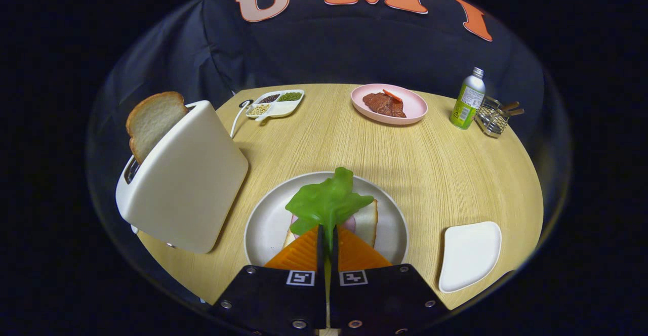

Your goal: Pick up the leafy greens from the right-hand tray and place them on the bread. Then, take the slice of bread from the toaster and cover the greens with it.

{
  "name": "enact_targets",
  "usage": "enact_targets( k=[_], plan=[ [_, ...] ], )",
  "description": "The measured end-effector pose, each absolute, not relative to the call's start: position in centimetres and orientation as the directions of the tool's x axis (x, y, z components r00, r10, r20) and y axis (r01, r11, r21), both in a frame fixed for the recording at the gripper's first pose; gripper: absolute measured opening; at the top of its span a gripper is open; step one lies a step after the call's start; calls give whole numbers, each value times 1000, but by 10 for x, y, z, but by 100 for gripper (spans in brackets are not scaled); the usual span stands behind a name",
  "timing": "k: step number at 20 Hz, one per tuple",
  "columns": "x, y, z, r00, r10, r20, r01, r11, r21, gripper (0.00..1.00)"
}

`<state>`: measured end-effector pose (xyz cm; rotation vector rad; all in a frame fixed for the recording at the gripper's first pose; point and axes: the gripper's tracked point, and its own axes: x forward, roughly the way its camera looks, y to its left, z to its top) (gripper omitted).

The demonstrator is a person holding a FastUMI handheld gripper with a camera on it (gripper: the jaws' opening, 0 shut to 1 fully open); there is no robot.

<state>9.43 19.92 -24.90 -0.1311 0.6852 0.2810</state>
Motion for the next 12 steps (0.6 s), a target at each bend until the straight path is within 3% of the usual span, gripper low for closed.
enact_targets(
  k=[8, 12],
  plan=[
    [90, 193, -259, 736, 174, -654, -289, 955, -72, 33],
    [91, 191, -256, 743, 159, -650, -266, 962, -68, 63]
  ],
)
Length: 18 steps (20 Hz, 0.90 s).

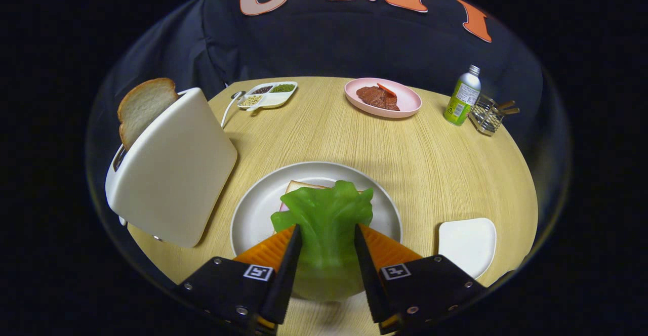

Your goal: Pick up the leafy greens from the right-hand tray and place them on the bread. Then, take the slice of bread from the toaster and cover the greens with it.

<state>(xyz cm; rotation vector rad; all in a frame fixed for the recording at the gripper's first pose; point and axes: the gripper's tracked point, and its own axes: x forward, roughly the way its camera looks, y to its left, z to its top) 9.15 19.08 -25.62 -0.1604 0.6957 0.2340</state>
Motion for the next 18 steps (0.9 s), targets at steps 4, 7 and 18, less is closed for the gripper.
enact_targets(
  k=[4, 7, 18],
  plan=[
    [92, 183, -250, 756, 135, -640, -238, 968, -77, 91],
    [94, 175, -226, 797, 96, -596, -209, 970, -124, 98],
    [70, 258, -96, 855, 177, -488, -264, 958, -115, 98]
  ],
)
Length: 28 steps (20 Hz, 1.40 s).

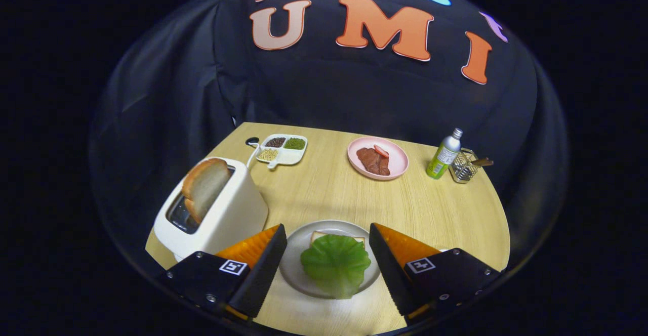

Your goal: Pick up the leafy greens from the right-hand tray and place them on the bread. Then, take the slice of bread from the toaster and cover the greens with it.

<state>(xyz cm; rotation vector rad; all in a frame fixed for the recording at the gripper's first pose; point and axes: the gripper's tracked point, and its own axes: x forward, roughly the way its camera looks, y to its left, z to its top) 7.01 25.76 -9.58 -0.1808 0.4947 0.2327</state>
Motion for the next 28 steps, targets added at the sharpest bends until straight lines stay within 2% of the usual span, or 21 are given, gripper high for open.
enact_targets(
  k=[6, 14, 16, 20, 25, 28],
  plan=[
    [60, 333, -67, 829, 268, -490, -340, 938, -61, 98],
    [63, 394, -94, 777, 300, -554, -374, 927, -21, 98],
    [68, 399, -103, 773, 280, -569, -362, 932, -33, 93],
    [71, 411, -122, 748, 264, -608, -345, 938, -17, 71],
    [65, 416, -125, 733, 263, -628, -321, 947, 23, 15],
    [61, 417, -111, 747, 277, -604, -322, 946, 35, 9]
  ],
)
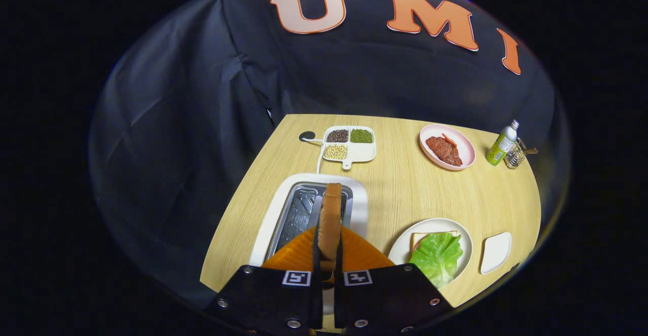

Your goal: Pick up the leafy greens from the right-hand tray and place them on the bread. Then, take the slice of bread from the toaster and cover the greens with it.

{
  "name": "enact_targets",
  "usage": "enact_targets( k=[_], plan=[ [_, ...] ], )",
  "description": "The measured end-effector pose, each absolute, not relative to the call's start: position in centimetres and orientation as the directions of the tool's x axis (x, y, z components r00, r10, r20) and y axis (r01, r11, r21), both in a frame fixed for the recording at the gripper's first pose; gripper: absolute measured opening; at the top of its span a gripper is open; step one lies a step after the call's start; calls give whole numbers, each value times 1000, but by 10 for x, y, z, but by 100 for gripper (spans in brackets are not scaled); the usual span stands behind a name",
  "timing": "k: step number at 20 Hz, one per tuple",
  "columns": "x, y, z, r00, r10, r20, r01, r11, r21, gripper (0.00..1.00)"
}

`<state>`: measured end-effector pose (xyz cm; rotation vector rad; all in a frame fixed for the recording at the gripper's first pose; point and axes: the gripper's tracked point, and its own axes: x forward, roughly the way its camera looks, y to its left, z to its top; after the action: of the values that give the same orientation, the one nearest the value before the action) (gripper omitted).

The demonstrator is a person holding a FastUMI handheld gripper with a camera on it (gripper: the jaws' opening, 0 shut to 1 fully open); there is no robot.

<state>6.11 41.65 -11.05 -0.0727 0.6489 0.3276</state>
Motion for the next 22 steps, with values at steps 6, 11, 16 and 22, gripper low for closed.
enact_targets(
  k=[6, 11, 16, 22],
  plan=[
    [57, 405, -44, 797, 344, -497, -346, 934, 92, 8],
    [56, 365, -8, 845, 322, -427, -320, 944, 80, 8],
    [54, 317, -17, 863, 279, -421, -280, 958, 61, 8],
    [57, 278, -70, 837, 264, -480, -250, 964, 95, 8]
  ],
)
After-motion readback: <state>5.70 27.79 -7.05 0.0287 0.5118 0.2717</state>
